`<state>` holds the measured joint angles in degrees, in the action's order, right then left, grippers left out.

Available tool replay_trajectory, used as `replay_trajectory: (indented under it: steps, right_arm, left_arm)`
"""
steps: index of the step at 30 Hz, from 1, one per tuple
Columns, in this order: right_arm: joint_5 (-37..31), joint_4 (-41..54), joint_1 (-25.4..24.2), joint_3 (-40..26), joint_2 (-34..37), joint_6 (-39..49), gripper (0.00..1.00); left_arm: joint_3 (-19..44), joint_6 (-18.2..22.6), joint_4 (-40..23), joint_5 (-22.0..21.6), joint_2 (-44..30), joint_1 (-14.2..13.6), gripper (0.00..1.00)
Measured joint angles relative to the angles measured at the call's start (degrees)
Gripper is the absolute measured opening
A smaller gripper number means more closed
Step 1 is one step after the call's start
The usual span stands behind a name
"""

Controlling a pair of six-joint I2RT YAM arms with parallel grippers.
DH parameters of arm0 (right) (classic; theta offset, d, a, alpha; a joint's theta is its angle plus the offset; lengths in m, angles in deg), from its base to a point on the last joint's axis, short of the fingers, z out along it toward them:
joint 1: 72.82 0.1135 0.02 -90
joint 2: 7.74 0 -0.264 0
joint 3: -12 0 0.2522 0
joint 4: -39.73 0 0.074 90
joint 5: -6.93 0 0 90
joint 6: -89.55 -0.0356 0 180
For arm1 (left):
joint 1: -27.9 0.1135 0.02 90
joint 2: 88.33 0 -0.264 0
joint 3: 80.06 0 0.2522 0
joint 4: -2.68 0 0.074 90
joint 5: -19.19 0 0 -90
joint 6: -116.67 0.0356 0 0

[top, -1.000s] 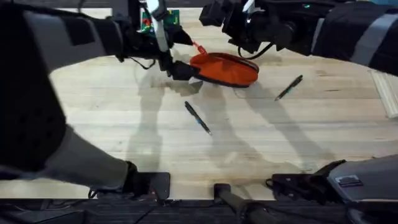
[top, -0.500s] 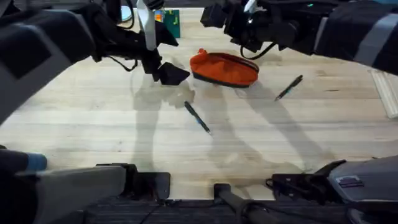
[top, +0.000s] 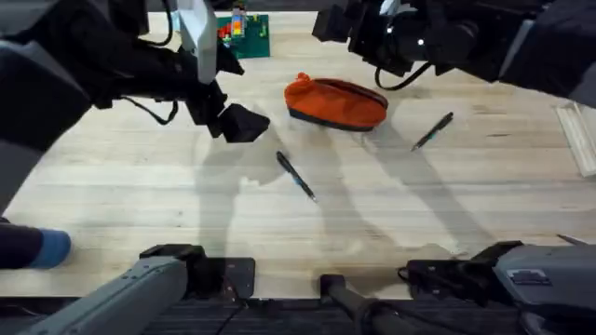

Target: Unzip the bag, pick up the pens from the table one at a time and place them inside, then zip the bag closed.

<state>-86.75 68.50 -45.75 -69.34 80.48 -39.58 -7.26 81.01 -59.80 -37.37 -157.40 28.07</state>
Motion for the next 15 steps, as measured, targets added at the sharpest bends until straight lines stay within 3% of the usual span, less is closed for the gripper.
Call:
replay_trajectory:
  steps: [15]
  right_arm:
    - [-0.1, 10.7, 0.0, -1.5, -7.1, 15.5, 0.996]
  left_arm:
    - [0.0, -0.8, -1.3, -3.0, 3.1, 0.0, 0.984]
